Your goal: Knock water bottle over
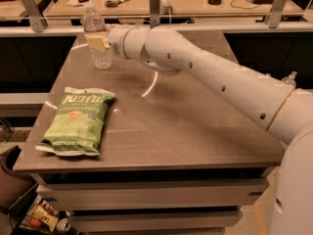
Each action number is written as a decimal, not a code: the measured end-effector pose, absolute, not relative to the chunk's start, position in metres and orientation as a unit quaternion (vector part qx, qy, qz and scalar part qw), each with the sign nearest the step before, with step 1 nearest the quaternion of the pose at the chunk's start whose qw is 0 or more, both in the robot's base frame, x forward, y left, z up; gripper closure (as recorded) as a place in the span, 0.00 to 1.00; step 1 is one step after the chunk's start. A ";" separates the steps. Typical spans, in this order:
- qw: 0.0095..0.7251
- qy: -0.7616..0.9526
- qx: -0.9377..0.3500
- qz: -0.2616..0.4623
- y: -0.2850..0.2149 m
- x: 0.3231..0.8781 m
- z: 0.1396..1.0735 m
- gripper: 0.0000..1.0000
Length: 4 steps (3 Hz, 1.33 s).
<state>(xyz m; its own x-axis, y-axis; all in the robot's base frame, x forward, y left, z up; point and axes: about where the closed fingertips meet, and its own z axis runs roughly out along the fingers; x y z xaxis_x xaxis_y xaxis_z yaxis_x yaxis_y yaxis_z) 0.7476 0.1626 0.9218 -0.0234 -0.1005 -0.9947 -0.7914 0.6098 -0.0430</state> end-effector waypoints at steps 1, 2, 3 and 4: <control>0.607 0.658 -0.345 0.281 0.162 0.750 0.924 1.00; 0.591 0.667 -0.366 0.268 0.153 0.755 0.930 1.00; 0.567 0.679 -0.395 0.248 0.134 0.764 0.939 1.00; 0.538 0.694 -0.419 0.229 0.116 0.764 0.943 1.00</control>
Offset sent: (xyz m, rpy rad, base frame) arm 0.0220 -0.0380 0.0238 -0.2038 0.0334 0.0473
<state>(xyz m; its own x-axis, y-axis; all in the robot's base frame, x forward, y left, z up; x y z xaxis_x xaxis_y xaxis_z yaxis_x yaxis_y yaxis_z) 0.7644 0.1156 0.9425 -0.0683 -0.3359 -0.9394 -0.8285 0.5436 -0.1342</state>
